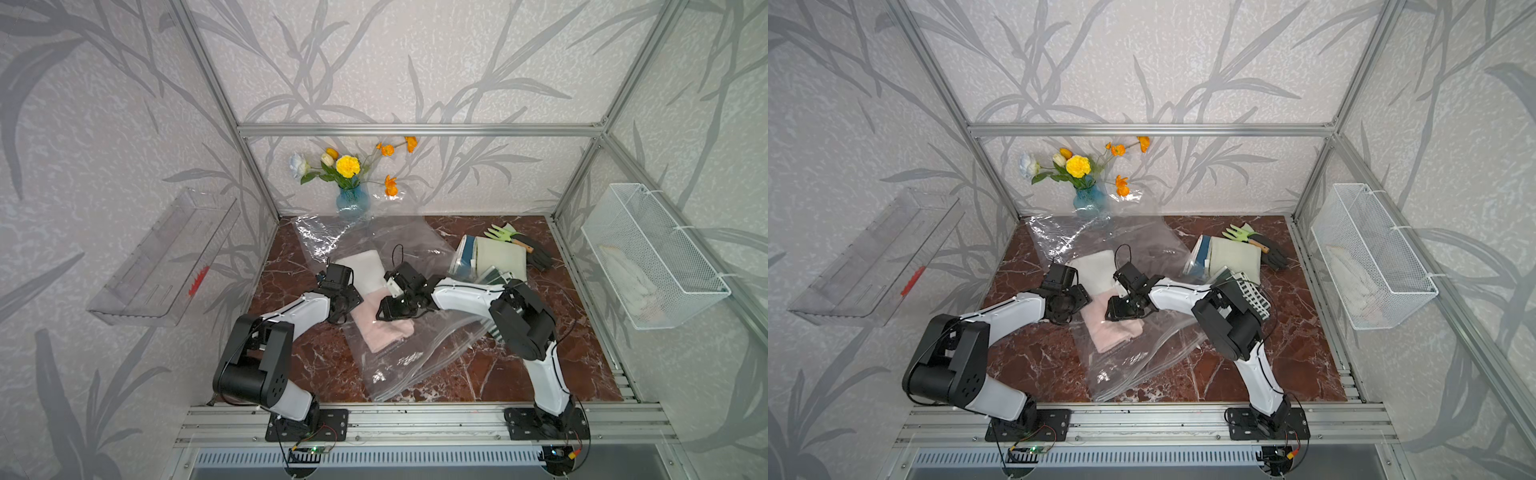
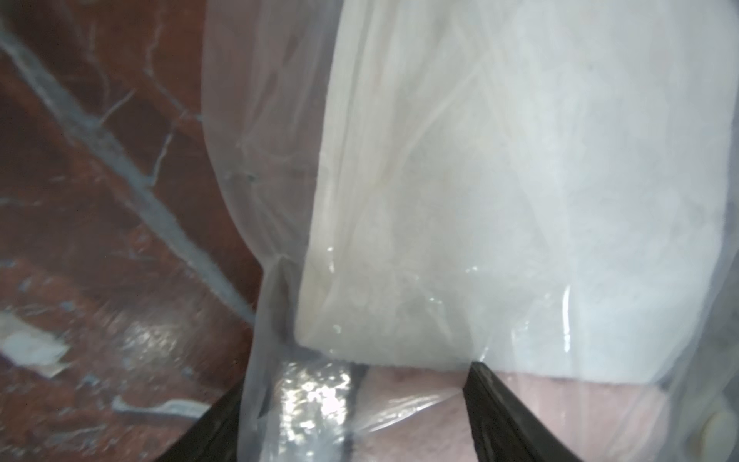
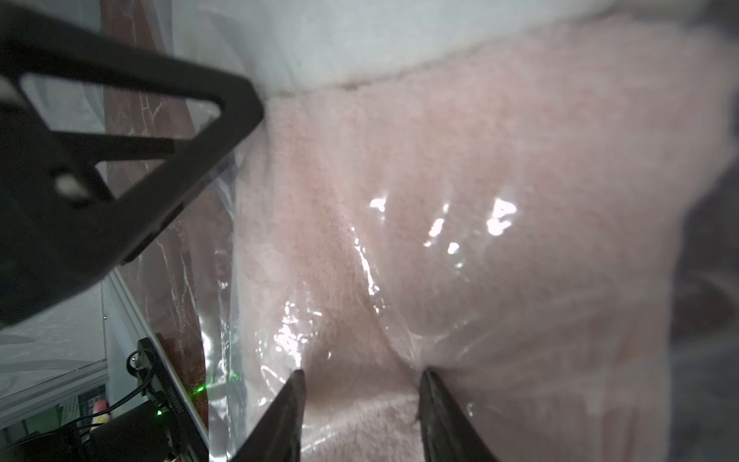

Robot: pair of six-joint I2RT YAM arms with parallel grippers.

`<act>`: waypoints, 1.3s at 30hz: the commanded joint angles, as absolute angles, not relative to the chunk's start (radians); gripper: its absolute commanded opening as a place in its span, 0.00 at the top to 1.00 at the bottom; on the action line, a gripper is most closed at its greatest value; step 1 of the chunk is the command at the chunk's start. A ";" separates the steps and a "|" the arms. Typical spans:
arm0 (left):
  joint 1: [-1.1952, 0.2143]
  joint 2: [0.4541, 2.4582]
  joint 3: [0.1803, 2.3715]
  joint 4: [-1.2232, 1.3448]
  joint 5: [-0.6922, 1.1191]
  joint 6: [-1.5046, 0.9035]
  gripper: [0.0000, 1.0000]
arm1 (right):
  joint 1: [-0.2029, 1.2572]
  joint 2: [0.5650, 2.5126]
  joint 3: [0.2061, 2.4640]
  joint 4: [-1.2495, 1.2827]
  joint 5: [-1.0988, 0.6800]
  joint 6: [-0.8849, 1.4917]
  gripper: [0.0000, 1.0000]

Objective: Place the folded towel into the vacuum bag
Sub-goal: Adjust the vacuum bag at the center of the board.

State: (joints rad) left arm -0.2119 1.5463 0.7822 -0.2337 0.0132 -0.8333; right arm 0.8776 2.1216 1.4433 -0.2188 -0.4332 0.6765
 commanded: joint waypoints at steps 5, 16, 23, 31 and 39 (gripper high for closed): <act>-0.186 1.580 0.875 -0.256 0.054 -0.744 0.23 | 0.875 2.145 1.503 -0.229 -0.509 0.706 0.52; -0.256 1.315 0.923 -0.492 0.011 -0.644 0.23 | 0.579 1.663 1.207 -0.543 -0.359 0.487 0.45; -0.506 1.475 1.023 -0.395 0.216 -0.666 0.25 | 0.570 1.581 1.007 -0.498 -0.262 0.525 0.70; -0.552 1.691 1.127 -0.270 0.291 -0.674 0.26 | 0.574 1.778 1.067 -0.399 -0.251 0.528 0.72; -0.528 1.849 1.169 -0.281 0.231 -0.637 0.28 | 0.541 1.921 1.153 -0.408 -0.237 0.504 0.73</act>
